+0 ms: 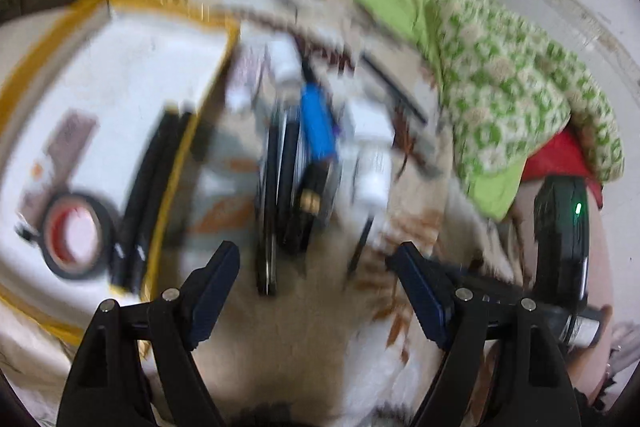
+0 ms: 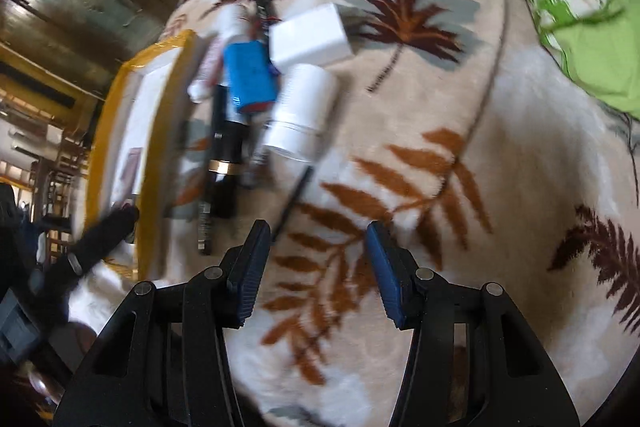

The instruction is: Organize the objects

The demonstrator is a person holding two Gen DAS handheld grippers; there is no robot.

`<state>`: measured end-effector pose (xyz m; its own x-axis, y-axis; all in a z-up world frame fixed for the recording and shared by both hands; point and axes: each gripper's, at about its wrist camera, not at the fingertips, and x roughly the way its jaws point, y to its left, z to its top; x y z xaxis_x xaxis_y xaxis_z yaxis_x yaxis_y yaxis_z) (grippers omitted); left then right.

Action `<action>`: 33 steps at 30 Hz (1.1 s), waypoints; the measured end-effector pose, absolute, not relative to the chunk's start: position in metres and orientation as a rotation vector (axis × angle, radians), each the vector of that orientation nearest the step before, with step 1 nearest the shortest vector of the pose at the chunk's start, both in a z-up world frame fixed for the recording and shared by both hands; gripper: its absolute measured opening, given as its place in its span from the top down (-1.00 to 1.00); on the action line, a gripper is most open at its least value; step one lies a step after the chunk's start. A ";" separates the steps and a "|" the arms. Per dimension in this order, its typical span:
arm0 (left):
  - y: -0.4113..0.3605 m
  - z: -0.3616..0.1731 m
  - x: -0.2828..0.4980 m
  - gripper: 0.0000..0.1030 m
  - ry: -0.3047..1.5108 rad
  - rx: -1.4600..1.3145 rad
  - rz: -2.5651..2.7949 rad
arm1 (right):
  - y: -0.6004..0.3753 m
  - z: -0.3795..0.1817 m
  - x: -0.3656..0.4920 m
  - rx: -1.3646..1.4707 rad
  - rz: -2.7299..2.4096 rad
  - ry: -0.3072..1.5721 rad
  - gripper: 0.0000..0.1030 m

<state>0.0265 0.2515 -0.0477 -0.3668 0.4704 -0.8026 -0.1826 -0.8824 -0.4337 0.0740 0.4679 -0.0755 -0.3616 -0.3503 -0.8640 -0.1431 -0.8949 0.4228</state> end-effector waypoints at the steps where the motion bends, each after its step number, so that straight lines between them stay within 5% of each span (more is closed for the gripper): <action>1: 0.248 -0.049 0.025 -0.56 -0.405 -1.480 2.258 | 0.468 -0.080 0.074 1.702 -2.397 -0.663 0.02; 8: 0.226 -0.064 0.016 -0.56 -0.578 -1.557 2.190 | 0.471 -0.091 0.070 1.701 -2.368 -0.662 0.01; 14: 0.231 -0.059 0.019 -0.56 -0.551 -1.519 2.206 | 0.468 -0.090 0.075 1.662 -2.338 -0.631 -0.04; 17: 0.232 -0.053 0.021 -0.56 -0.535 -1.474 2.210 | 0.462 -0.088 0.066 1.691 -2.306 -0.635 -0.25; 33: 0.205 -0.039 0.024 -0.56 -0.661 -1.342 2.189 | 0.439 -0.060 0.038 1.619 -2.388 -0.584 -0.22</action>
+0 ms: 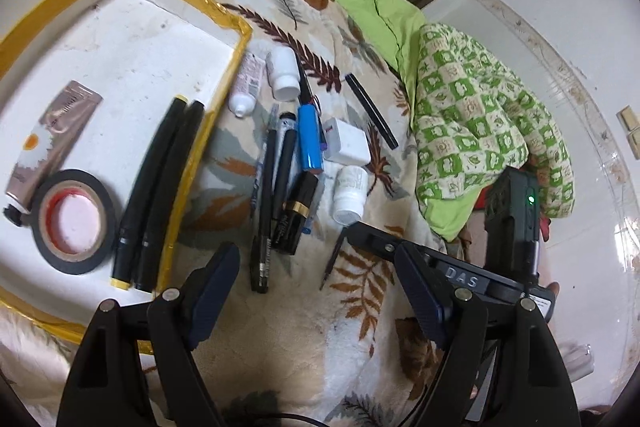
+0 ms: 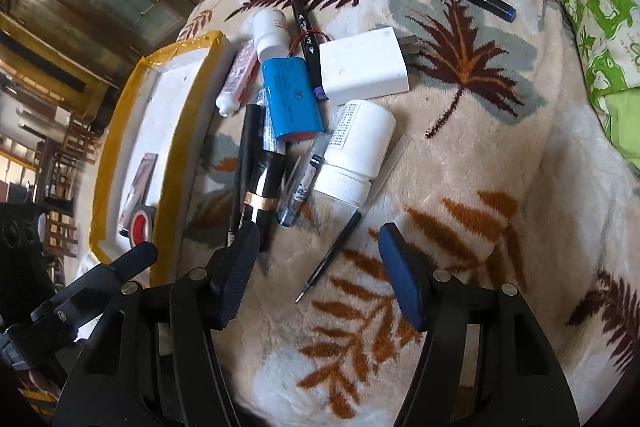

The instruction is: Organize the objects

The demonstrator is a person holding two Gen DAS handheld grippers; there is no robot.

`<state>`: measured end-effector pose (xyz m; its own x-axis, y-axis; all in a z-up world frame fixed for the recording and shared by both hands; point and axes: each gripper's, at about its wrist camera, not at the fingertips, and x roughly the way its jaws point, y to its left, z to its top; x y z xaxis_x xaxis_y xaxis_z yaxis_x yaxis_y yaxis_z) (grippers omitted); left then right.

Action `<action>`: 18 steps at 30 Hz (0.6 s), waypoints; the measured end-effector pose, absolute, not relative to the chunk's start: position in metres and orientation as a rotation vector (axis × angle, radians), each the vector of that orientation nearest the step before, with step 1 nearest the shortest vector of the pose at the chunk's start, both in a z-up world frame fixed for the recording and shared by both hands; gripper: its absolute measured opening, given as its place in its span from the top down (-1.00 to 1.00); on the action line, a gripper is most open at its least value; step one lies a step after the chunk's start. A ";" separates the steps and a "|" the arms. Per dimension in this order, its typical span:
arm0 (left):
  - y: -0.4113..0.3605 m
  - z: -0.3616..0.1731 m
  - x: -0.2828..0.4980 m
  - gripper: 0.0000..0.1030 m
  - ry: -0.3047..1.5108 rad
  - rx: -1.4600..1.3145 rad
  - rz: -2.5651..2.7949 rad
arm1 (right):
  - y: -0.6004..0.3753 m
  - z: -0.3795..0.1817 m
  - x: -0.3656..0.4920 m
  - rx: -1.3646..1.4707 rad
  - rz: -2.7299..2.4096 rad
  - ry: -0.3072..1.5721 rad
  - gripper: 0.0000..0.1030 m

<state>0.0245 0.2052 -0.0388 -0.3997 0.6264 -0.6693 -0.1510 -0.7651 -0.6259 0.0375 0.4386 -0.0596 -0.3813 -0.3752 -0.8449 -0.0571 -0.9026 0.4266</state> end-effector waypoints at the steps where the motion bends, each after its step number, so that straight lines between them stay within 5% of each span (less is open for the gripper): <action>1: 0.203 -0.037 0.025 -0.56 -0.663 -1.335 2.202 | 0.438 -0.058 0.039 1.610 -2.397 -0.578 -0.22; 10: 0.183 -0.041 0.019 -0.54 -0.736 -1.319 2.272 | 0.450 -0.051 0.047 1.535 -2.498 -0.521 -0.14; 18: 0.196 -0.031 0.022 -0.52 -0.615 -1.274 2.312 | 0.457 -0.061 0.020 1.537 -2.496 -0.615 0.09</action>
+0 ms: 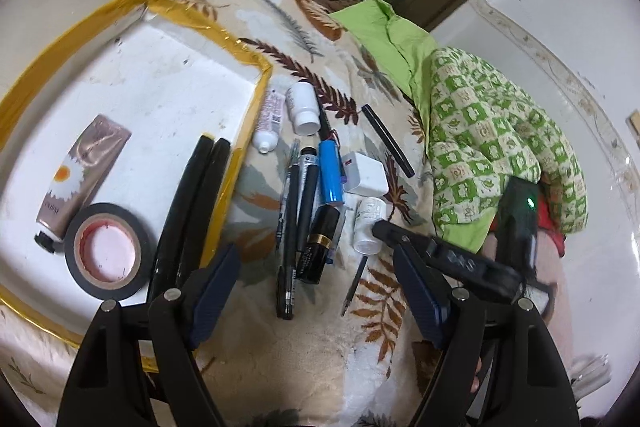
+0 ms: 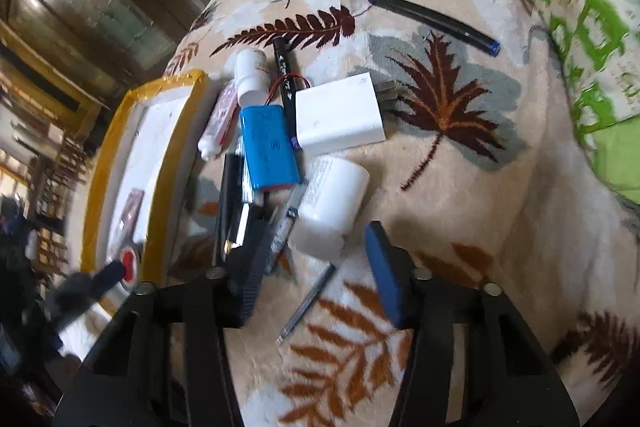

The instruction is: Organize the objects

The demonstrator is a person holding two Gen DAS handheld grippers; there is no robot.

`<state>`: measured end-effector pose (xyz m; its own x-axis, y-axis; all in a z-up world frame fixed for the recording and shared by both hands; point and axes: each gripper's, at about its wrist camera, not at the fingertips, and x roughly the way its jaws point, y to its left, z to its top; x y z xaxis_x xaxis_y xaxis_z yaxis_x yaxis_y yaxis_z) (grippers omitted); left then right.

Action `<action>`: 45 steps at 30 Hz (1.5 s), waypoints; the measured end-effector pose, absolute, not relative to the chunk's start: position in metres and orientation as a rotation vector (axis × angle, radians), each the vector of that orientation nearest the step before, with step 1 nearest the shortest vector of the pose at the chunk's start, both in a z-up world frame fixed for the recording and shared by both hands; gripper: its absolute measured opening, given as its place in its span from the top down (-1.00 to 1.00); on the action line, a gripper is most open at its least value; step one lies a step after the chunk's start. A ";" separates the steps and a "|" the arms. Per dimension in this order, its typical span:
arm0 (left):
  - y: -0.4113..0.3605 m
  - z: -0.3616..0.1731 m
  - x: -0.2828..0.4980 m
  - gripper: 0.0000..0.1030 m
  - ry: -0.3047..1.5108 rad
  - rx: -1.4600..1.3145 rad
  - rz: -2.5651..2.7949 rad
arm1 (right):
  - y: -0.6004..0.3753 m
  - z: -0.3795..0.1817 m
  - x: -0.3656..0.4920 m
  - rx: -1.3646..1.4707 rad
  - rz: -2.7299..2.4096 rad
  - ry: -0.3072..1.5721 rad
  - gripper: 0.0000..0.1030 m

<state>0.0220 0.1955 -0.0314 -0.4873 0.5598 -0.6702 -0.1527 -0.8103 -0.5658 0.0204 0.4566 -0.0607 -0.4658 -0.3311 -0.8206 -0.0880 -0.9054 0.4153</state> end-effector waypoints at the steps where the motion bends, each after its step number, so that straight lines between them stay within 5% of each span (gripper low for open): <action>1: 0.198 -0.030 0.022 -0.50 -0.596 -1.277 2.320 | 0.456 -0.063 0.017 1.546 -2.487 -0.635 0.22; 6: 0.234 -0.020 0.019 -0.36 -0.366 -1.261 2.350 | 0.458 -0.066 0.018 1.607 -2.456 -0.641 0.53; 8: 0.257 -0.027 0.011 0.05 -0.231 -1.322 2.328 | 0.466 -0.061 0.021 1.598 -2.458 -0.659 0.72; 10: 0.277 -0.039 0.002 0.24 -0.132 -1.363 2.291 | 0.471 -0.058 0.024 1.594 -2.469 -0.657 0.73; 13: 0.290 -0.058 -0.011 0.25 -0.067 -1.422 2.257 | 0.473 -0.062 0.024 1.594 -2.428 -0.660 0.72; 15: 0.292 -0.069 -0.015 0.57 -0.015 -1.460 2.270 | 0.470 -0.063 0.021 1.566 -2.399 -0.691 0.71; 17: 0.290 -0.076 -0.014 0.87 0.003 -1.471 2.255 | 0.463 -0.060 0.017 1.564 -2.414 -0.660 0.54; 19: 0.288 -0.075 -0.011 0.99 -0.017 -1.460 2.231 | 0.458 -0.062 0.009 1.587 -2.428 -0.640 0.05; 22: 0.278 -0.073 -0.005 1.00 -0.101 -1.470 2.180 | 0.455 -0.074 -0.002 1.659 -2.416 -0.653 0.06; 25: 0.262 -0.067 0.002 1.00 -0.215 -1.457 2.136 | 0.456 -0.081 -0.001 1.684 -2.414 -0.659 0.42; 40: 0.314 -0.088 -0.012 1.00 0.096 -1.519 2.127 | 0.470 -0.080 0.015 1.674 -2.384 -0.719 0.41; 45: 0.289 -0.068 -0.005 1.00 -0.045 -1.445 2.173 | 0.461 -0.072 0.014 1.662 -2.401 -0.651 0.41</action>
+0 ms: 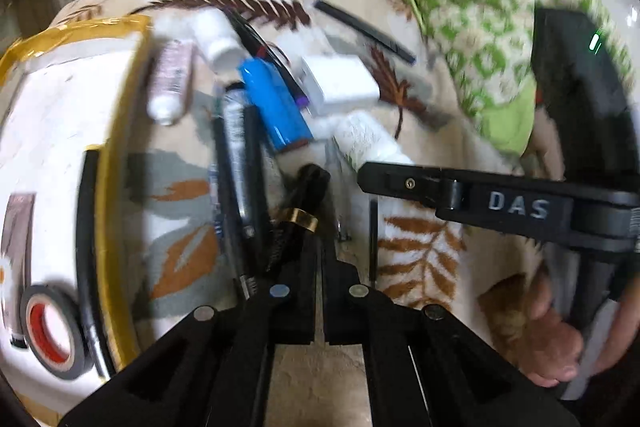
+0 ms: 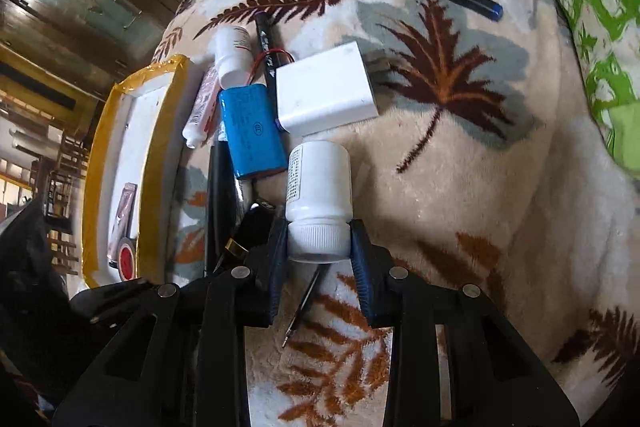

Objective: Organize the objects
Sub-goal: 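Grasp the white pill bottle with the right tool while the left tool grasps the lipstick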

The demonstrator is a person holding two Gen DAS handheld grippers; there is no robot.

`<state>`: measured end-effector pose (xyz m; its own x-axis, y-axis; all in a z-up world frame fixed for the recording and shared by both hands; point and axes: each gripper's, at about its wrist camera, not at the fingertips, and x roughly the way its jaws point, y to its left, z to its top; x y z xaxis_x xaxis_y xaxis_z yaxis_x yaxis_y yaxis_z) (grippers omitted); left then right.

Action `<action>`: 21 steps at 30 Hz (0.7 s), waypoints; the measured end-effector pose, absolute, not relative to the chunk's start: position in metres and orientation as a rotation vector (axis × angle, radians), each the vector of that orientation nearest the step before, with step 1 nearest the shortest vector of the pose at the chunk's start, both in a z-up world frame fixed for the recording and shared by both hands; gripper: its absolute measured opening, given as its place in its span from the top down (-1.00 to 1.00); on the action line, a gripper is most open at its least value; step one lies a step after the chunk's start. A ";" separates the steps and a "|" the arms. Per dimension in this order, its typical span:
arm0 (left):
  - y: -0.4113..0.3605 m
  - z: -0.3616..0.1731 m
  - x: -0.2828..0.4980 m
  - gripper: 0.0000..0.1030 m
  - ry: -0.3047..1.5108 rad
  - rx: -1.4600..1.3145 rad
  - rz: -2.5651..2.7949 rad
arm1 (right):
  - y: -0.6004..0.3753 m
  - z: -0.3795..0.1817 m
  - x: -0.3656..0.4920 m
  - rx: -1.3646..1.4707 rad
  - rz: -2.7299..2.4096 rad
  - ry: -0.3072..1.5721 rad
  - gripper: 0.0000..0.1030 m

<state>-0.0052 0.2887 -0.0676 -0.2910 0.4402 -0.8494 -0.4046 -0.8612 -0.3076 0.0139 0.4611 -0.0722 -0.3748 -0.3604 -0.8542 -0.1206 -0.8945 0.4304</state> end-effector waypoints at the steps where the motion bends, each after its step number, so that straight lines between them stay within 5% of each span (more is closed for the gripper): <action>1: 0.282 -0.066 -0.005 0.98 -0.086 -1.440 2.181 | 0.461 -0.071 0.014 1.656 -2.404 -0.651 0.41; 3: 0.276 -0.068 -0.008 0.74 -0.122 -1.457 2.198 | 0.462 -0.071 0.015 1.658 -2.406 -0.653 0.41; 5: 0.277 -0.075 -0.013 -0.05 -0.147 -1.496 2.167 | 0.462 -0.074 0.016 1.664 -2.396 -0.661 0.41; 10: 0.281 -0.066 -0.004 -0.25 -0.150 -1.403 2.165 | 0.462 -0.076 0.015 1.672 -2.381 -0.650 0.41; 13: 0.279 -0.062 -0.005 -0.22 -0.104 -1.389 2.219 | 0.463 -0.076 0.015 1.671 -2.380 -0.665 0.41; 16: 0.289 -0.064 -0.003 0.21 0.007 -1.412 2.196 | 0.465 -0.076 0.015 1.669 -2.375 -0.679 0.41; 21: 0.303 -0.086 -0.010 0.22 0.101 -1.496 2.126 | 0.467 -0.079 0.012 1.676 -2.371 -0.694 0.41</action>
<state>-0.0103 0.3028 -0.0860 -0.2431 0.3784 -0.8931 -0.4618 -0.8549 -0.2365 0.0119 0.4671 -0.0787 -0.3611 -0.3830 -0.8502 -0.1358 -0.8804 0.4543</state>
